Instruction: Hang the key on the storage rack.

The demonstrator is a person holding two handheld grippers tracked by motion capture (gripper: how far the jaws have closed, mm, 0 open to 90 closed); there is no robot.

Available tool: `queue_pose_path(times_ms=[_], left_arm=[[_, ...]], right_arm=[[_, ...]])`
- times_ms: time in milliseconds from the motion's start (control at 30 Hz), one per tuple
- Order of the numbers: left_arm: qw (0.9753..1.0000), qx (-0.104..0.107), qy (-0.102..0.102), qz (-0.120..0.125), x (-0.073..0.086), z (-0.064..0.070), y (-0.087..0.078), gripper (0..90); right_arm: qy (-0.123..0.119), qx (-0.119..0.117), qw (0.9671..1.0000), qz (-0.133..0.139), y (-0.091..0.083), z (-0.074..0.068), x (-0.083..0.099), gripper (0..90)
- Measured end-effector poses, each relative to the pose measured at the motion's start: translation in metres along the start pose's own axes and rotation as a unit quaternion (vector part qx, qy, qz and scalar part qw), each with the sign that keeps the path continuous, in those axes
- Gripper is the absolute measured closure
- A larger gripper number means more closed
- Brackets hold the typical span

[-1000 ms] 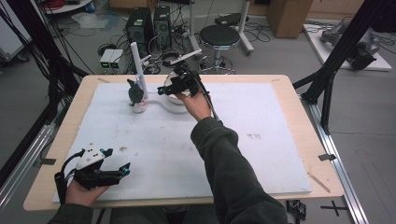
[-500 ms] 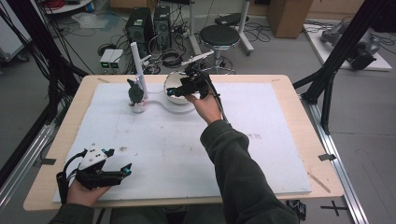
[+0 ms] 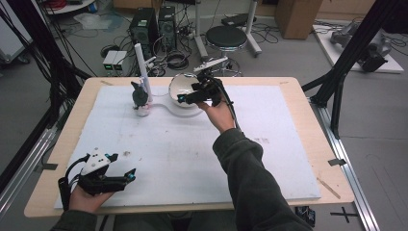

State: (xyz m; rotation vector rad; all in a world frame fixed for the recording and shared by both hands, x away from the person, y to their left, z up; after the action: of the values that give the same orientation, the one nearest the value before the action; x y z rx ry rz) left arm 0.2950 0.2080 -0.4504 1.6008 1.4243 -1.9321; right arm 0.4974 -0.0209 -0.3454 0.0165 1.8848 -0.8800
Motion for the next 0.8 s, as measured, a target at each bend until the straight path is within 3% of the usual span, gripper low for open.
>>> queue_pose_path(times_ms=[800], left_arm=[[1.0,0.002,0.005,-0.002,-0.001,0.003,0.003,18.0]], right_arm=[[0.003,0.009,0.9998,0.015,-0.034,0.006,0.025,15.8]])
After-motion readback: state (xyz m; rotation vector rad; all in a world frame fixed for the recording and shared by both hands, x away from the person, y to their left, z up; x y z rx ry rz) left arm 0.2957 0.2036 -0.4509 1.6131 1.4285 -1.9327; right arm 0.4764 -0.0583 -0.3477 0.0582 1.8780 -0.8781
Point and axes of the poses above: each handheld gripper's, and its own axes: y roughly forward along the jaws, x roughly out of its underside, z roughly to its right, the point moved 8 cm from there along y, roughly forward along the jaws, and after that the axes turned 4 degrees about y, right-handed, at the moved point
